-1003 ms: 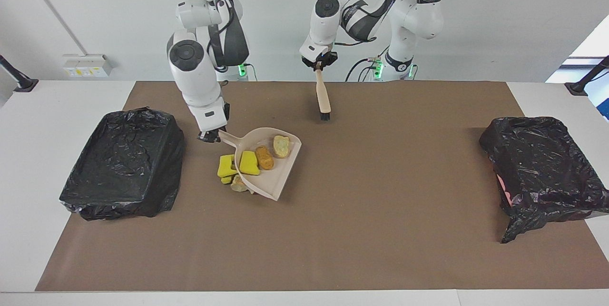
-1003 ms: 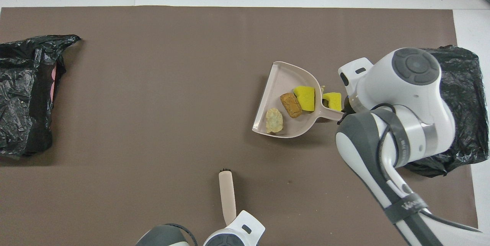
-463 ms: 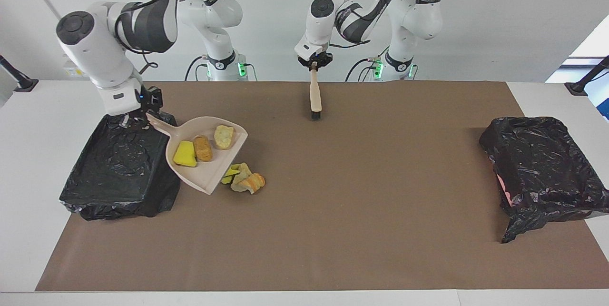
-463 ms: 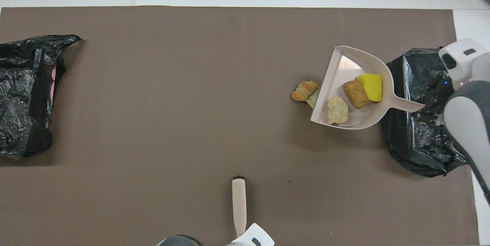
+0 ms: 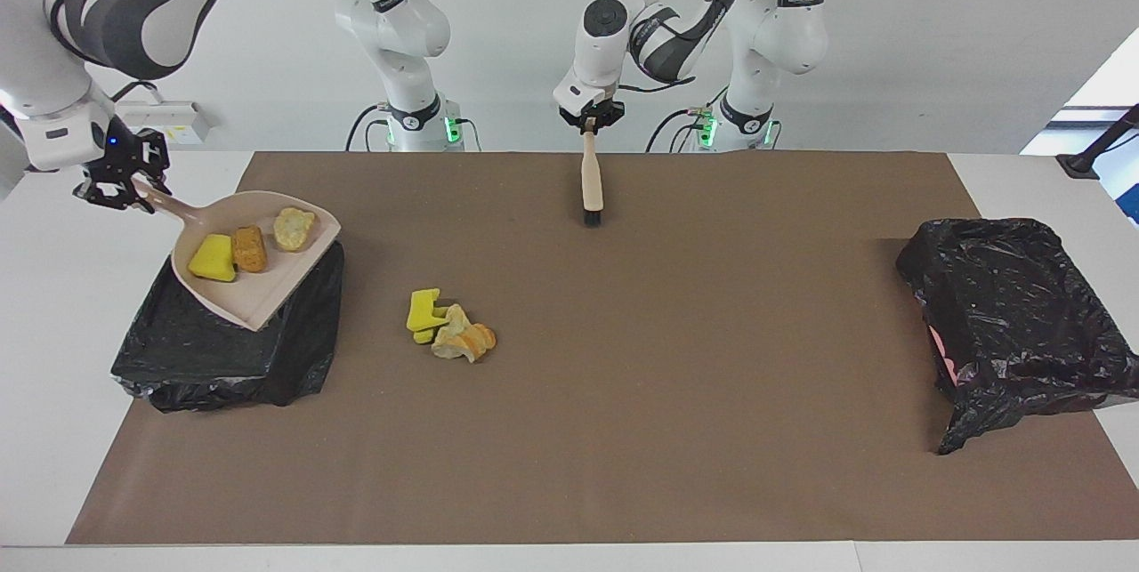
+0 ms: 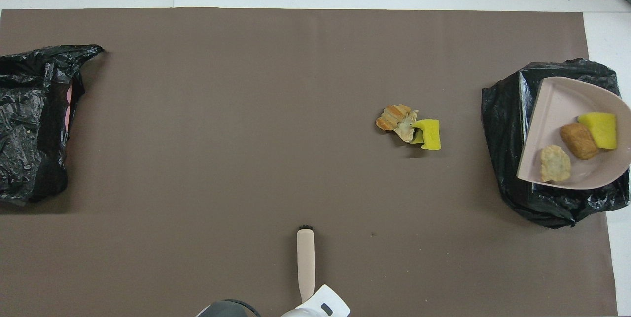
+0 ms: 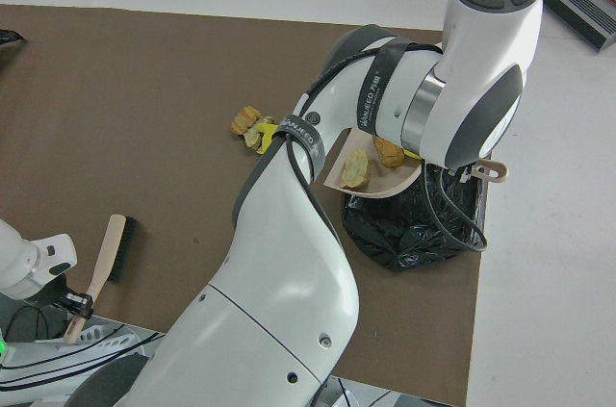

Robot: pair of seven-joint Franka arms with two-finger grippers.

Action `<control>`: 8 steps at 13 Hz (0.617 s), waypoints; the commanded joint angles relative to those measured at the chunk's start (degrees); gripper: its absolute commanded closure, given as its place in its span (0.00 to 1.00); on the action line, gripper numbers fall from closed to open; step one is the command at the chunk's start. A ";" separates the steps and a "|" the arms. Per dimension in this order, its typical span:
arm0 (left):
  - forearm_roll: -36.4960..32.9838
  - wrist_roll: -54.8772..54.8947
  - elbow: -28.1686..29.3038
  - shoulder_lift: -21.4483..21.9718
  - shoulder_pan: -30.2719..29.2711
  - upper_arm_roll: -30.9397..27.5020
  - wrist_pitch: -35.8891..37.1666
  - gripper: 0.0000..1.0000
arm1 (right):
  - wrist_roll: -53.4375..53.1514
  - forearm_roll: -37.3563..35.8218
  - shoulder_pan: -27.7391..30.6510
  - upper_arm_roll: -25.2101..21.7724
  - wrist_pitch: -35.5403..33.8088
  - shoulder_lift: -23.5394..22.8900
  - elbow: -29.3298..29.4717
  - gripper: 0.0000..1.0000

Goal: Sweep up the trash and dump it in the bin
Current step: 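Tip the dustpan over the black bag with the right gripper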

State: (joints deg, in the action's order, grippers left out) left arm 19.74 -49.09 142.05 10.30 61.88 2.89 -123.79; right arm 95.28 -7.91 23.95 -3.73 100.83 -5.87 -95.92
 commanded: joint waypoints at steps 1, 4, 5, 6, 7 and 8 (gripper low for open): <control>1.27 1.19 0.78 0.78 -0.27 -0.16 0.83 1.00 | 6.47 -3.59 1.98 0.75 2.59 -6.60 8.55 1.00; 1.35 0.57 0.78 0.69 -0.27 -0.16 0.75 1.00 | 8.52 -9.91 2.34 0.83 8.66 -6.87 8.12 1.00; 1.88 0.40 0.86 0.69 -0.27 -0.16 0.66 1.00 | 8.70 -11.24 1.90 0.92 11.03 -6.87 7.77 1.00; 2.06 0.22 0.86 0.60 -0.27 -0.16 0.40 1.00 | 9.39 -11.69 1.72 0.92 11.66 -6.87 7.16 1.00; 2.06 -0.21 0.86 0.51 -0.27 -0.16 0.48 1.00 | 11.31 -13.17 1.28 0.92 11.76 -6.87 7.06 1.00; 2.06 -0.13 0.86 0.51 -0.27 -0.16 0.48 1.00 | 13.42 -16.06 0.93 1.27 11.76 -6.87 7.15 1.00</control>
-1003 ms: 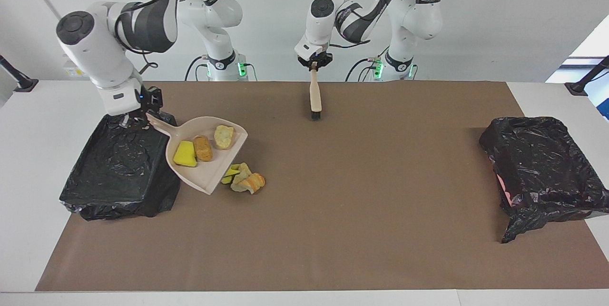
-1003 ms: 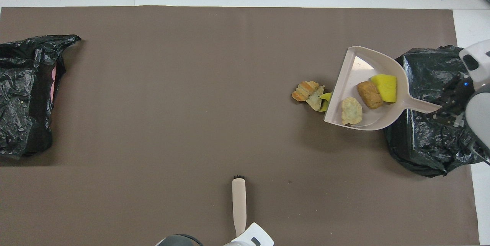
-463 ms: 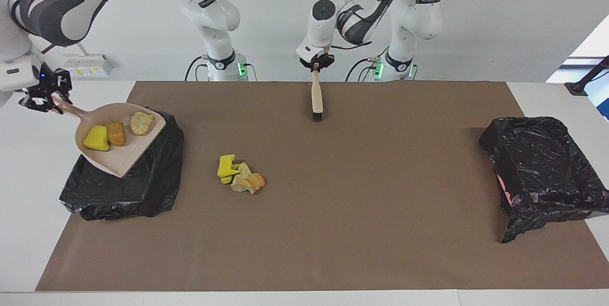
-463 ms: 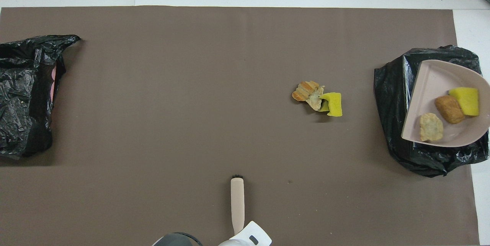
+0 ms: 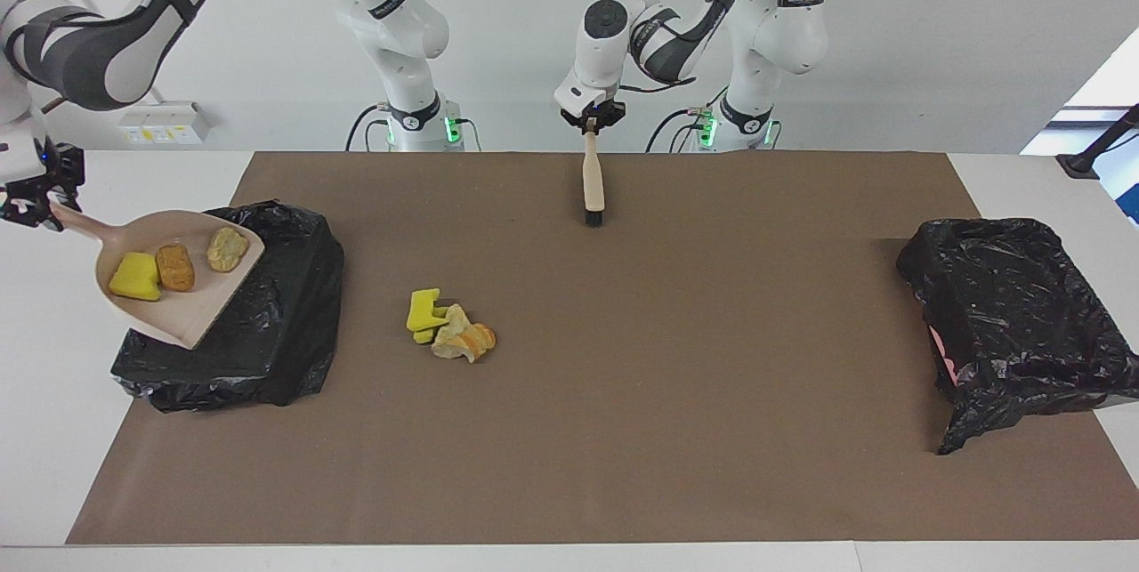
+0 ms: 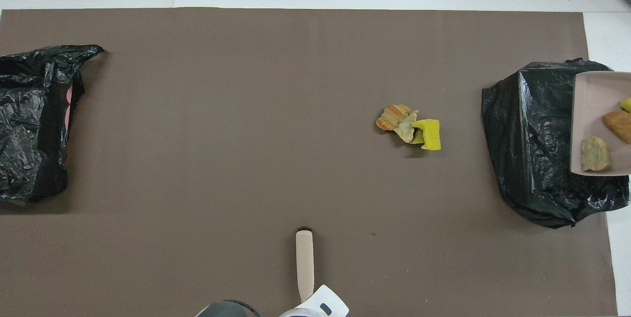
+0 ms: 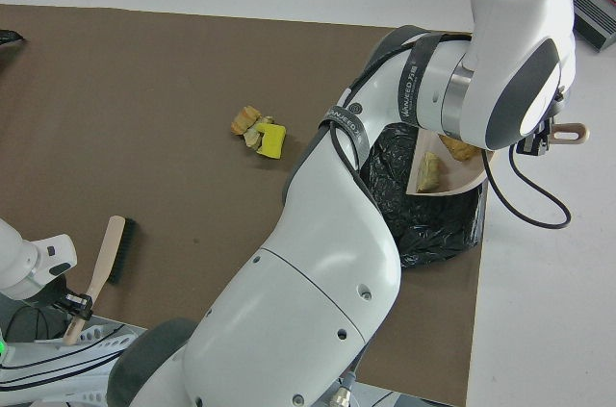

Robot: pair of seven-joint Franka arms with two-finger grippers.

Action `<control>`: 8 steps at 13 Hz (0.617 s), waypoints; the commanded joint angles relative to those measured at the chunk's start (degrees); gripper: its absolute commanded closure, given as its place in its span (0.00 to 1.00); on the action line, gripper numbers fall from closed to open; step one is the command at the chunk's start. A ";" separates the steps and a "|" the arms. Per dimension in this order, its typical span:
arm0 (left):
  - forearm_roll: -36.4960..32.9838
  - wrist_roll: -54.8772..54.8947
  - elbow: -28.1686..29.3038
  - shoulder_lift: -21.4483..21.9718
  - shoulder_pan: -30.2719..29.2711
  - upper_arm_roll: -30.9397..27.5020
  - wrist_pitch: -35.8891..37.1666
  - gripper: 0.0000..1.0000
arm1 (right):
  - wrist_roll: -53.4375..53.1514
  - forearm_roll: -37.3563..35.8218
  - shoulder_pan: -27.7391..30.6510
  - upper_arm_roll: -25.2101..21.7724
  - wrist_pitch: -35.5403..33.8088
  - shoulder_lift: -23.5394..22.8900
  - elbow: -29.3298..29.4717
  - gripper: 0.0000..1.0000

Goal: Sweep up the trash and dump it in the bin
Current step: 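Tip the dustpan over the black bag with the right gripper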

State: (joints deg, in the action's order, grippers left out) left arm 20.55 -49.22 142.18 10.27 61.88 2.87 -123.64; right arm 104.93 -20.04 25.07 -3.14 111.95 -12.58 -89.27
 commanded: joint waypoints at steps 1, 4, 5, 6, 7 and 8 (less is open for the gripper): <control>1.25 0.01 0.65 0.28 -0.27 -0.15 0.25 1.00 | 7.10 -7.34 -0.63 1.11 0.63 -0.16 0.50 1.00; 1.25 0.09 0.65 0.19 -0.36 -0.15 0.33 0.73 | 12.40 -11.59 -2.04 1.20 1.33 -0.16 -0.03 1.00; 1.25 0.09 0.47 0.10 -0.36 -0.23 0.25 0.56 | 14.06 -13.25 -3.26 1.20 3.34 -0.16 -0.11 1.00; 1.16 0.44 0.30 0.01 -0.36 -0.23 0.24 0.48 | 16.60 -13.88 -3.71 1.29 4.84 -0.16 -0.11 1.00; 0.98 0.97 0.03 -0.42 -0.44 -0.32 -0.02 0.31 | 18.80 -13.88 -4.06 1.29 6.16 -0.16 -0.11 1.00; 0.46 1.58 -0.93 -0.86 -1.23 -0.41 -0.02 0.16 | 19.25 -13.97 -4.33 1.29 6.95 -0.16 -0.11 1.00</control>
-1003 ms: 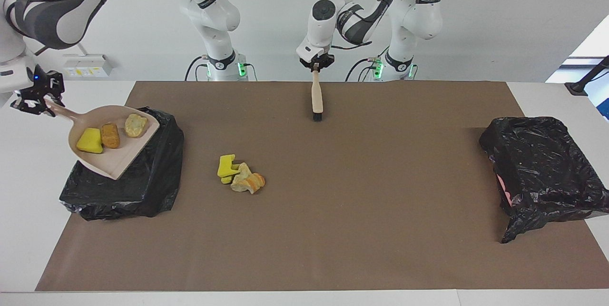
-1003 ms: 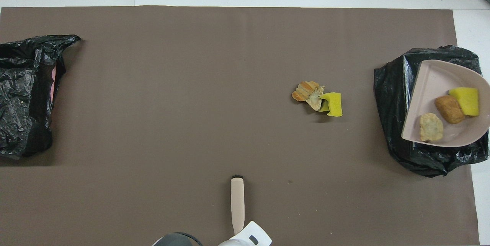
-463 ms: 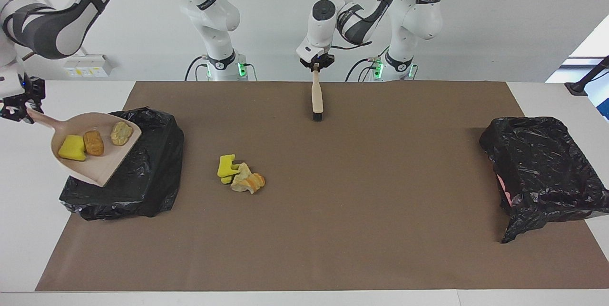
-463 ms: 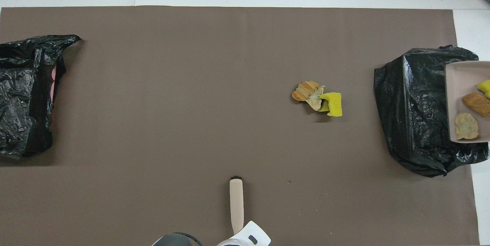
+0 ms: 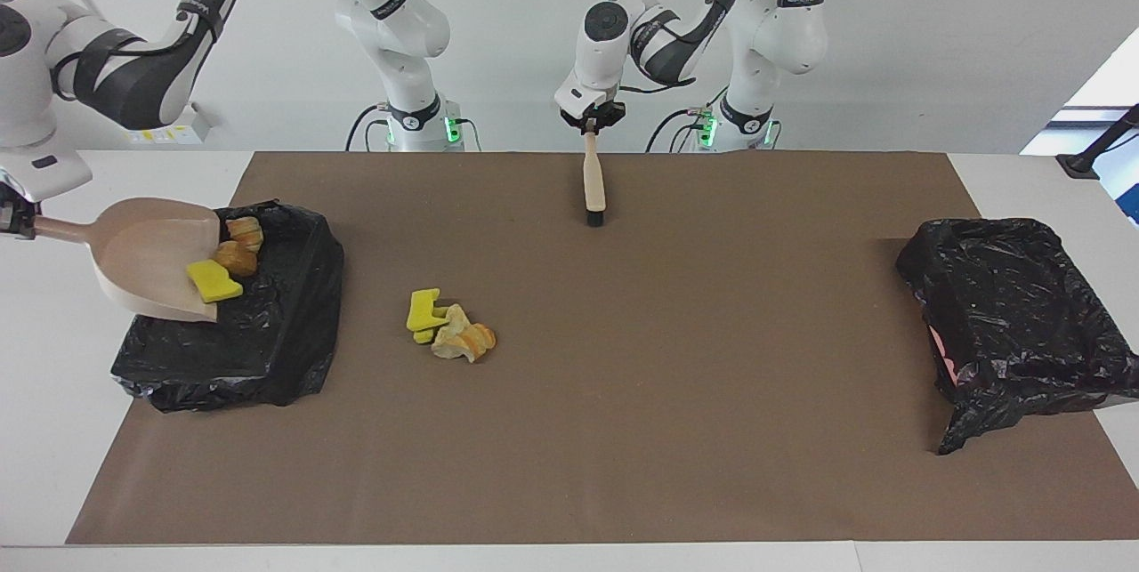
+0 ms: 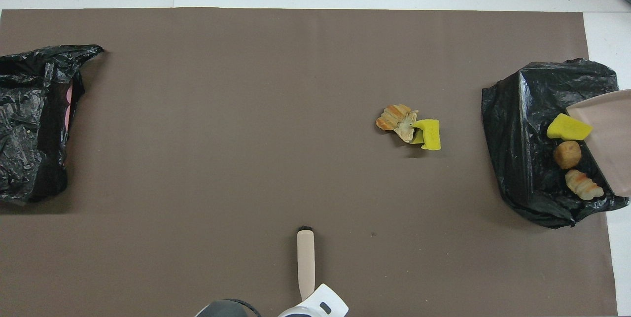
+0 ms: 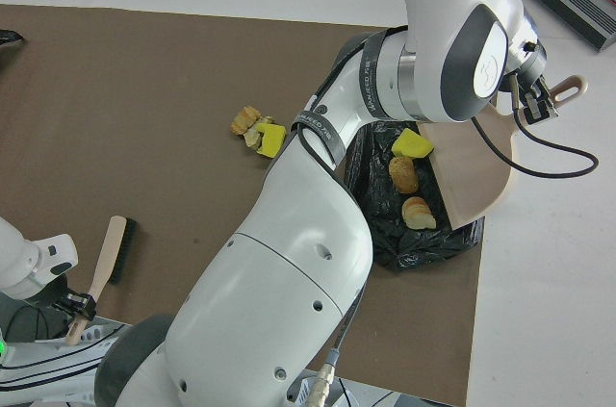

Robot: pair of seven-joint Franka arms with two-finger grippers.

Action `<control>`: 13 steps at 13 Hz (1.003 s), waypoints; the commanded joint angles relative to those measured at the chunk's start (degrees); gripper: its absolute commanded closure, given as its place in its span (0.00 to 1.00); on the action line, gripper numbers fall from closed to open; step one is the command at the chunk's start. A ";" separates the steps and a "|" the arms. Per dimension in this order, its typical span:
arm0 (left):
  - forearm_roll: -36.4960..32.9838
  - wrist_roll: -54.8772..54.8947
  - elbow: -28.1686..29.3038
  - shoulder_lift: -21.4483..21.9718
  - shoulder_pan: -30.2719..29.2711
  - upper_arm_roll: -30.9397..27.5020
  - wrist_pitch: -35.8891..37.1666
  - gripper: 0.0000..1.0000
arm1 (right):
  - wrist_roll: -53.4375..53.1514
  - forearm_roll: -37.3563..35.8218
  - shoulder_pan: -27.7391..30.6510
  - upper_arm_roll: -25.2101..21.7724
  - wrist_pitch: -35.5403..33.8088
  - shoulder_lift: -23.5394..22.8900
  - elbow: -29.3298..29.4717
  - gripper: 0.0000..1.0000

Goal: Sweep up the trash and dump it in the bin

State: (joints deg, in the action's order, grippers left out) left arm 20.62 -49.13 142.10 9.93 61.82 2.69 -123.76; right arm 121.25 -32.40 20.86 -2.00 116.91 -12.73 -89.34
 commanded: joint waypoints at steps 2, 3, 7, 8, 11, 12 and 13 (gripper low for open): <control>-0.14 2.01 -2.96 -0.79 -6.33 -0.23 0.62 0.00 | 3.03 -2.40 -0.21 0.15 2.09 -0.01 0.13 1.00; -2.14 4.45 -4.45 -0.88 -8.28 -0.23 1.06 0.00 | 2.77 -2.75 -0.30 0.50 2.09 0.25 0.48 1.00; -12.23 16.14 -10.07 -1.23 -18.46 -0.32 2.72 0.00 | -6.79 -0.65 -0.39 2.78 -1.40 5.24 1.28 1.00; -15.75 18.52 -13.13 -1.40 -21.28 -0.32 5.43 0.00 | -9.86 1.70 -0.39 3.66 -4.90 6.22 1.28 1.00; -17.36 27.65 -23.24 -2.63 -30.85 -0.50 12.64 0.00 | -19.87 7.60 -0.47 4.10 -12.64 9.47 1.19 1.00; -17.36 30.90 -27.10 -3.16 -33.67 -0.58 14.84 0.00 | -25.65 8.48 -0.47 6.11 -16.41 9.74 1.19 1.00; -17.71 34.59 -30.45 -3.95 -36.31 -0.58 17.30 0.00 | -32.76 9.45 -0.39 8.74 -19.15 10.00 0.76 1.00</control>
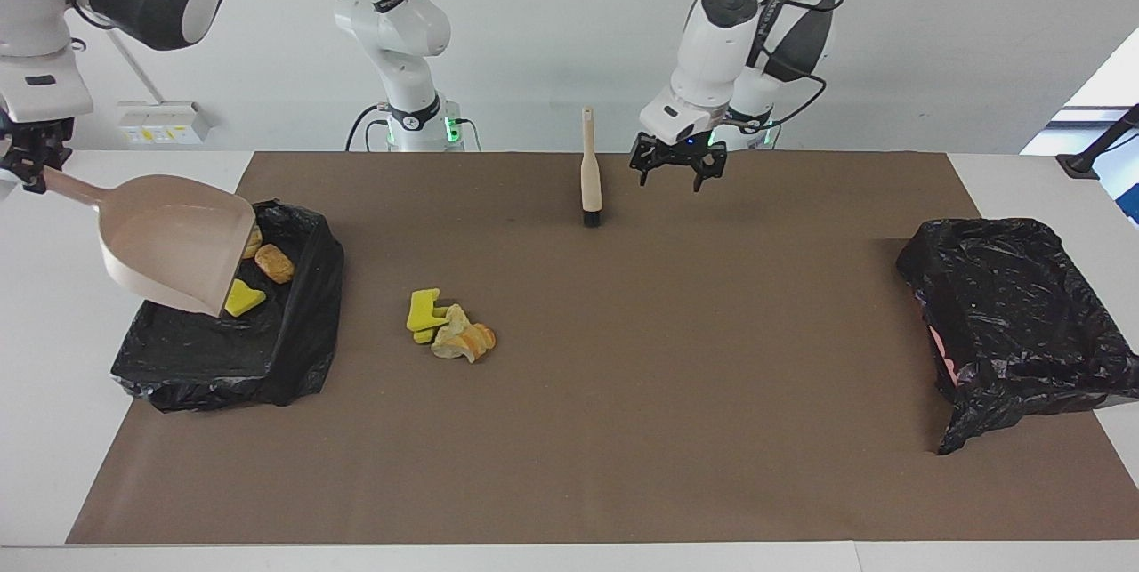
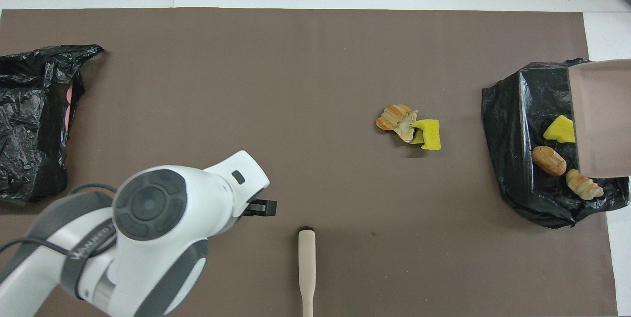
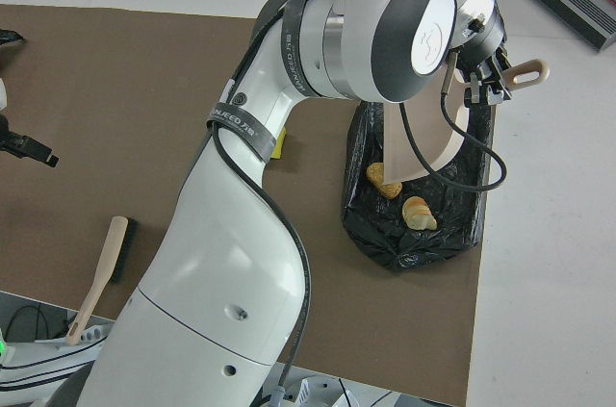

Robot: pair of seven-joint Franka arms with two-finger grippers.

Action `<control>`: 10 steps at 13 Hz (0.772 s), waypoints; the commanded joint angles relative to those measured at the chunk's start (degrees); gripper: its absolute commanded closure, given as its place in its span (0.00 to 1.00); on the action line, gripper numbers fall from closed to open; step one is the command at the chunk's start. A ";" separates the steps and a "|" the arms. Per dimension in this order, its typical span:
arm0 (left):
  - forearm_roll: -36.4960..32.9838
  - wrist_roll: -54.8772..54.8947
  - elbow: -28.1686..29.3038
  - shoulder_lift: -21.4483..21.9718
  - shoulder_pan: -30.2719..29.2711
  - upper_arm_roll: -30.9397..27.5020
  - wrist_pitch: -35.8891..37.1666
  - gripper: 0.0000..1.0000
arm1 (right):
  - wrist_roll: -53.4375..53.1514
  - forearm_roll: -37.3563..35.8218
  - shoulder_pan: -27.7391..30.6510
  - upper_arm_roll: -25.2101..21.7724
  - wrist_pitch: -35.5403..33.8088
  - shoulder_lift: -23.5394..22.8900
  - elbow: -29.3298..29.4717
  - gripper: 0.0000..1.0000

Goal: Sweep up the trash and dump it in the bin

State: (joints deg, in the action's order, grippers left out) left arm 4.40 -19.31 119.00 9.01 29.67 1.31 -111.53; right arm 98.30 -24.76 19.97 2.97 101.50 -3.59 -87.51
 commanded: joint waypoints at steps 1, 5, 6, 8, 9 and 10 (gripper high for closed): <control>-2.46 8.20 -9.99 -3.30 -5.31 0.71 7.97 0.00 | -17.19 3.82 0.42 5.53 -5.94 1.64 -1.78 1.00; -6.16 16.75 -20.36 -3.30 -13.12 0.54 13.70 0.00 | -48.75 9.45 0.33 16.59 -6.93 6.39 -9.51 1.00; -6.16 18.07 -22.65 -3.30 -14.63 0.45 15.80 0.00 | -55.69 10.68 0.33 19.58 -7.37 6.22 -9.87 1.00; -6.25 22.19 -27.49 -3.82 -17.79 0.45 19.75 0.00 | -70.54 12.88 -3.41 22.68 -6.94 4.39 -10.84 1.00; -6.07 23.34 -28.73 -4.43 -18.67 0.45 21.52 0.00 | -78.19 13.06 -7.02 22.69 -6.58 2.55 -10.67 1.00; -5.99 23.44 -30.05 -4.79 -19.29 0.27 22.23 0.00 | -85.92 13.59 -9.84 22.69 -5.62 0.88 -10.32 1.00</control>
State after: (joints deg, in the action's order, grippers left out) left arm -0.64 2.68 93.66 6.84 11.96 0.91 -92.64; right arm 24.12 -12.72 13.93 25.74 94.37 -0.38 -97.54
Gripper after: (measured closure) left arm 0.000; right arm 0.670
